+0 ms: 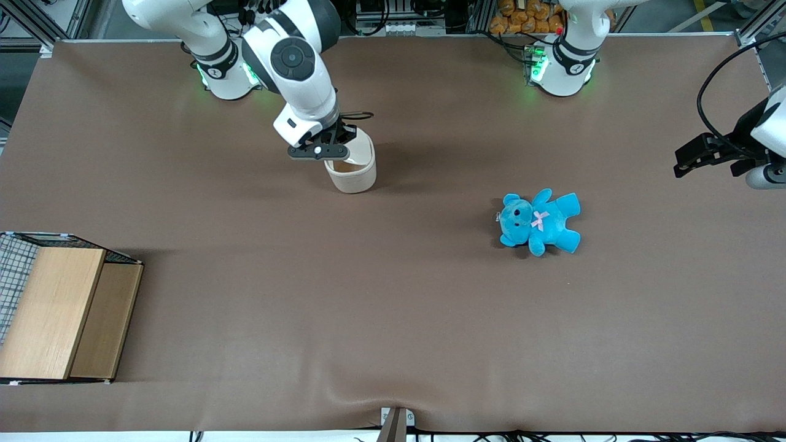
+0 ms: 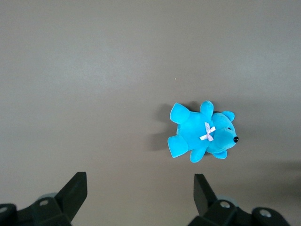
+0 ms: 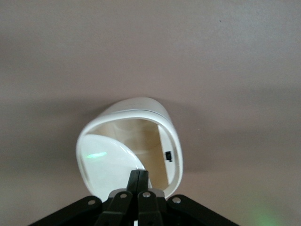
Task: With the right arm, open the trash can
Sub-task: 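Lower the right gripper onto the lid and press it down, then push the lid edge with the right gripper to swing it open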
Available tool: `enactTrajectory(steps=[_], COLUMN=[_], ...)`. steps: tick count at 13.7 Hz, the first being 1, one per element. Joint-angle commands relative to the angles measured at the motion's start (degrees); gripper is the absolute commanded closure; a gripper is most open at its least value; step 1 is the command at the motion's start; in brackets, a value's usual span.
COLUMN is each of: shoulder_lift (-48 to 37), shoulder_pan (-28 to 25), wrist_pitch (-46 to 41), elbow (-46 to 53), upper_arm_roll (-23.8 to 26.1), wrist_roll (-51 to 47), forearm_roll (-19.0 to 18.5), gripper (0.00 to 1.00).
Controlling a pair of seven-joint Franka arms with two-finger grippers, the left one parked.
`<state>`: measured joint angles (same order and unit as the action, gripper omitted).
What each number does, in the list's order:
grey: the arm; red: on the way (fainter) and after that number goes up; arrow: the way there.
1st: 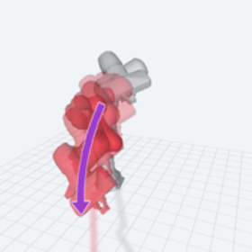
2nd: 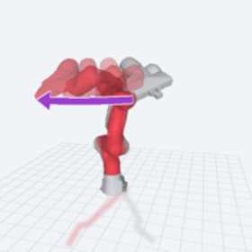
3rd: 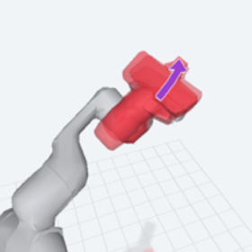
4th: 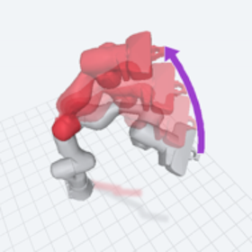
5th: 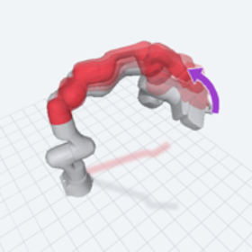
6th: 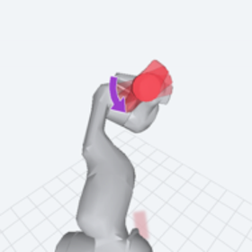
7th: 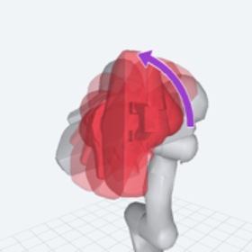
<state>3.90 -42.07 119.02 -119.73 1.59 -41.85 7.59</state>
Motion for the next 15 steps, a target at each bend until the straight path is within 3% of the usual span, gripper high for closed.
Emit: enactTrajectory(steps=[1, 2, 3, 5, 9, 15], shoulder_lift=[0.7, 0.7, 0.7, 0.9, 1.0, 1.1], shoulder_pan=[-0.9, -1.0, -0.6, 0.2, 3.9, 17.3], wrist_pitch=[-1.4, -2.6, -5.2, -11.0, -14.1, -23.4], elbow=[3.4, 4.8, 7.1, 11.9, 15.3, 22.4], upper_arm_roll=[0.2, 0.2, 0.0, -0.3, -0.4, 0.4], wrist_roll=[-3.1, -3.6, -3.8, -3.9, -3.3, -0.8], forearm_roll=[0.8, 2.2, 4.1, 5.4, 5.3, 5.2], gripper=[0.92, 0.63, 0.21, 0.0, 0.0, 0.0])
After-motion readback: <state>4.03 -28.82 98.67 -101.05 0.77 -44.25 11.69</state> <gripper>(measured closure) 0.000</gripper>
